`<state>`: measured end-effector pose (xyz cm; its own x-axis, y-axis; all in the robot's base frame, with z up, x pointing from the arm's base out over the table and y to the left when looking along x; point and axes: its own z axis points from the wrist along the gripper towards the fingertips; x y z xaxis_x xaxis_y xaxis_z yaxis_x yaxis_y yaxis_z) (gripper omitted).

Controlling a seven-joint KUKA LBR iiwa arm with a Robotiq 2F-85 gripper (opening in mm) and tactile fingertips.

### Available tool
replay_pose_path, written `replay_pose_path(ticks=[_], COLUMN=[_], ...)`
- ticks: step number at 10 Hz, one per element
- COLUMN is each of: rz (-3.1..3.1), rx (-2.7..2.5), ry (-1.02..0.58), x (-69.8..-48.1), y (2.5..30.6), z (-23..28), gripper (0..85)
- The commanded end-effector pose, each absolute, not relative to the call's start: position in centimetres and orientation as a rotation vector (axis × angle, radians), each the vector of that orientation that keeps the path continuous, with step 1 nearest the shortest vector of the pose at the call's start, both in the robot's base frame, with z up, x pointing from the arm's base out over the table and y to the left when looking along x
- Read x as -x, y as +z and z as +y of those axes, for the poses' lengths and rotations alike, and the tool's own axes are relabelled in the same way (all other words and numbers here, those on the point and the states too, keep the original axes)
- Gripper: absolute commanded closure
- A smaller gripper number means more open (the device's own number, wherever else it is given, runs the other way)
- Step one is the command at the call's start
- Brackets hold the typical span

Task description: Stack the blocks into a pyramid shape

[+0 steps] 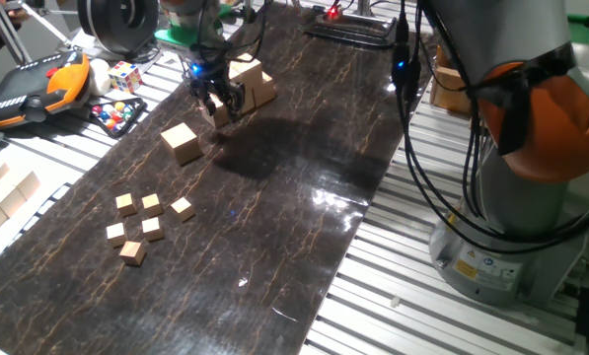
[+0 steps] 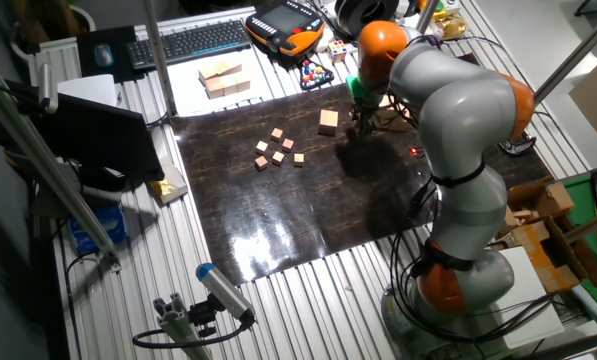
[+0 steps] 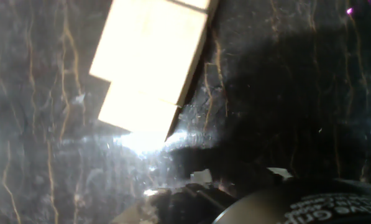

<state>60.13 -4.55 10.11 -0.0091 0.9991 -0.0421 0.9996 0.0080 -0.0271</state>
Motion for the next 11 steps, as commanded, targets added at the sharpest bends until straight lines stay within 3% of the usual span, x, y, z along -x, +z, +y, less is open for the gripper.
replay_pose_path(ticks=[1,5,11], rz=[2.699,2.797,3.051], rx=[-1.556,-1.306,-0.692], ry=[-0.082,-0.125,-0.032], x=[-60.12,-60.12,-60.50], y=[10.12,10.12,10.32], z=[-4.55,-4.55,-3.83], gripper=[84.0,84.3,84.3])
